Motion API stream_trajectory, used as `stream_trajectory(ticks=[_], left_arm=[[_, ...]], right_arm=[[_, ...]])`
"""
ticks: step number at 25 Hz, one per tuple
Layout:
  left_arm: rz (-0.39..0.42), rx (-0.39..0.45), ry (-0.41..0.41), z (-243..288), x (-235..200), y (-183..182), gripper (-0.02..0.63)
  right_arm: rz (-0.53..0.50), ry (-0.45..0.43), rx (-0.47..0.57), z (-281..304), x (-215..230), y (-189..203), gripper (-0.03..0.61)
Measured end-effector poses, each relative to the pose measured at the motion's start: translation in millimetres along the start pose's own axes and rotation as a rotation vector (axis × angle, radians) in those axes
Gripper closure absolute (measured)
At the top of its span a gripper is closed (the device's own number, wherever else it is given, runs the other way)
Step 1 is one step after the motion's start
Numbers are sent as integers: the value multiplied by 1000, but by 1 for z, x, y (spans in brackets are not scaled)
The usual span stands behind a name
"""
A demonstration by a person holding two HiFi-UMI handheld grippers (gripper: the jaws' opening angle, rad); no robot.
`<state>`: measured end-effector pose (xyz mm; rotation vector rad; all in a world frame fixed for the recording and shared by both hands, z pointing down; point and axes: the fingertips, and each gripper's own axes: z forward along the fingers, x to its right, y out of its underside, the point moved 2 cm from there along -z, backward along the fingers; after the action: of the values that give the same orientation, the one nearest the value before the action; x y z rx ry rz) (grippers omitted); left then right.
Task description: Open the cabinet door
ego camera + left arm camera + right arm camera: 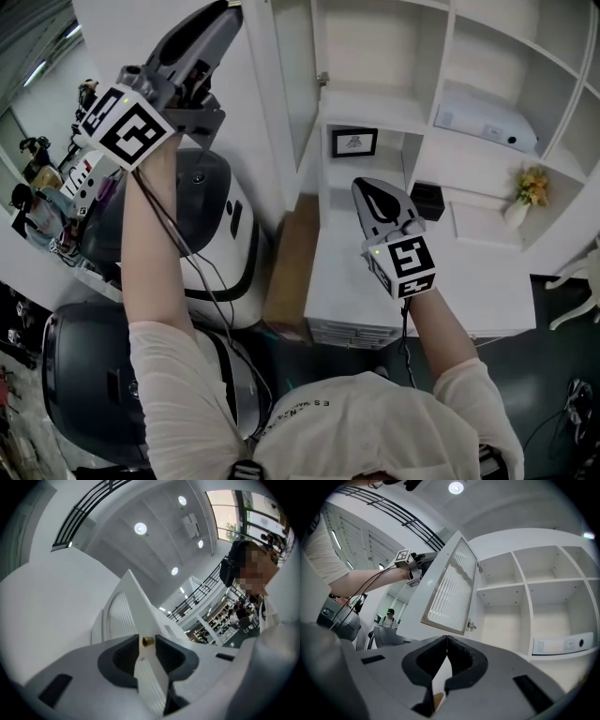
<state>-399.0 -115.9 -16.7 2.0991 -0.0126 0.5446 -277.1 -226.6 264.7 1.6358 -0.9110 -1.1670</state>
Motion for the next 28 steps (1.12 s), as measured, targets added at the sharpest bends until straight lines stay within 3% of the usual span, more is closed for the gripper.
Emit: stream_trajectory(ticks=[11, 16, 28], left_arm=[[160, -82, -205, -42, 71, 21, 520], [189, -214, -257, -48, 126, 74, 520], [-4, -380, -244, -46, 230, 213, 528]], right_arm=[[27, -38, 13, -43, 2, 4, 563], [47, -18, 16, -71, 16, 11, 563], [64, 39, 6, -125, 61, 38, 563]])
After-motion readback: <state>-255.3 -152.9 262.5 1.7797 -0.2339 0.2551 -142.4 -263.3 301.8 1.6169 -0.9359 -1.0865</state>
